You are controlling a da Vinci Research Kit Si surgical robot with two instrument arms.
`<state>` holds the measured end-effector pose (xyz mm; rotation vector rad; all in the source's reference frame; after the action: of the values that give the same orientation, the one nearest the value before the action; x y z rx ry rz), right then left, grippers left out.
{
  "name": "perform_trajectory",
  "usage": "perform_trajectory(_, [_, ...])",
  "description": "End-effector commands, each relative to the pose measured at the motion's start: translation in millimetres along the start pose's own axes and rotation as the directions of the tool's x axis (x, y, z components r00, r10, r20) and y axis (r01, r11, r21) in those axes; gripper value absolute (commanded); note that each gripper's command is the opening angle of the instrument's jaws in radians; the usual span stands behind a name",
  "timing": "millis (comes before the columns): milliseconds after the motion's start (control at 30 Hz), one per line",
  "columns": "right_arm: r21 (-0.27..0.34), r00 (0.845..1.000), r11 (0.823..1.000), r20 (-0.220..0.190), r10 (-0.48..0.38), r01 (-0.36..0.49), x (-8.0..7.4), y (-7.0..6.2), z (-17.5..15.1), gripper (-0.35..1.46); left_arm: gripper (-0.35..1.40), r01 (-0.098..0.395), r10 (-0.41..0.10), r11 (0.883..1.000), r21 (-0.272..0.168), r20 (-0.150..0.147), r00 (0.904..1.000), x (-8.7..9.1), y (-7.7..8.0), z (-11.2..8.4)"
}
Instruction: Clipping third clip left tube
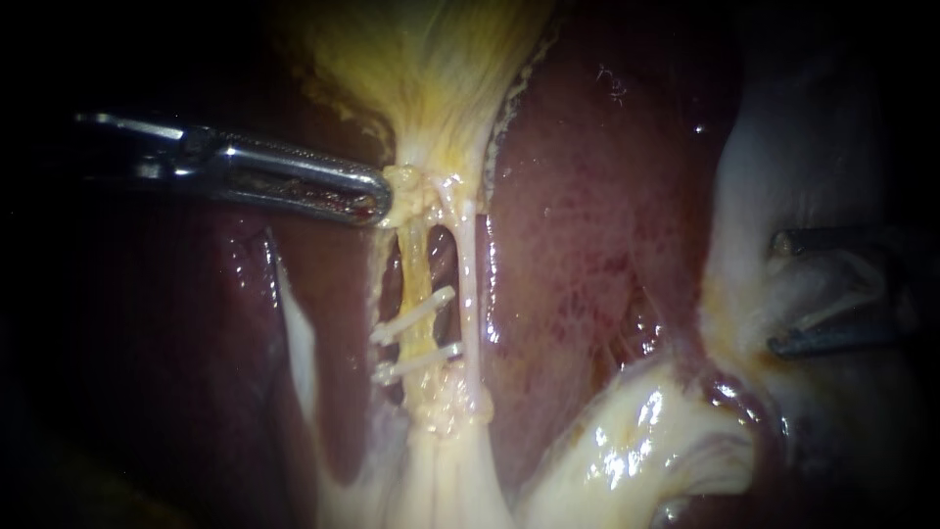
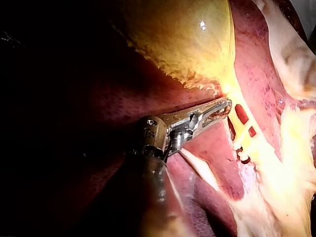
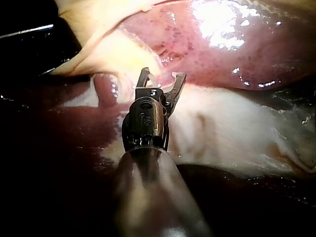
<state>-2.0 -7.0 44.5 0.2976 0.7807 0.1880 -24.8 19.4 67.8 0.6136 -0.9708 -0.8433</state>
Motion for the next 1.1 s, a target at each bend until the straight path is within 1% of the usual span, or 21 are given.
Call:
perform_trajectory(33, [-0.001,1.0,1.0,0.0,0.001,-0.001,0.0,0.0,0.0,0.5,-0.35,0.0,0.0,1.0,0.0,0.0,1.0,0.0,0.0,0.0])
perform_trajectory(167, [-0.001,1.0,1.0,0.0,0.001,-0.001,0.0,0.0,0.0,0.5,-0.35,0.0,0.0,1.0,0.002,-0.001,1.0,-0.1,0.0,-0.3])
perform_trajectory(267, [-0.001,1.0,1.0,0.0,0.001,-0.001,0.0,-0.1,0.0,0.5,-0.35,0.001,-0.001,1.0,0.008,-0.003,1.0,-0.4,0.0,-1.0])
perform_trajectory(367, [-0.001,1.0,1.0,0.0,0.001,-0.001,0.0,0.0,0.0,0.49,-0.35,0.004,-0.004,1.0,0.012,-0.005,1.0,-0.9,0.0,-2.5])
perform_trajectory(600, [-0.001,1.0,1.0,0.0,0.001,-0.001,-0.1,0.0,0.0,0.49,-0.35,0.02,-0.02,1.0,-0.022,0.007,0.9998,-3.1,0.2,-7.2])
perform_trajectory(667, [-0.001,1.0,1.0,0.0,0.001,-0.001,-0.1,0.0,0.0,0.49,-0.35,0.026,-0.025,0.999,-0.027,0.018,0.9995,-3.7,0.3,-8.0])
perform_trajectory(700, [-0.001,1.0,1.0,0.0,0.001,-0.001,-0.1,0.0,0.0,0.49,-0.35,0.034,-0.033,0.999,-0.028,0.02,0.9992,-4.0,0.3,-8.4])
perform_trajectory(733, [-0.001,1.0,1.0,0.0,0.001,-0.001,-0.1,0.0,0.0,0.49,-0.35,0.03,-0.03,0.999,-0.029,0.023,0.9993,-4.3,0.2,-8.7])
perform_trajectory(800, [-0.001,1.0,1.0,0.0,0.001,-0.001,-0.1,0.0,0.0,0.49,-0.35,0.033,-0.032,0.999,-0.031,0.027,0.9991,-4.5,0.1,-8.8])
perform_trajectory(1000, [-0.002,1.0,1.0,0.001,-0.004,0.004,0.1,0.0,0.2,0.49,-0.35,0.033,-0.032,0.999,-0.035,0.028,0.9991,-4.3,-0.3,-8.7])
perform_trajectory(1100, [-0.005,1.0,1.0,0.001,0.028,-0.028,0.6,-0.1,0.6,0.49,-0.35,0.033,-0.032,0.999,-0.035,0.029,0.9991,-4.3,-0.3,-8.6])
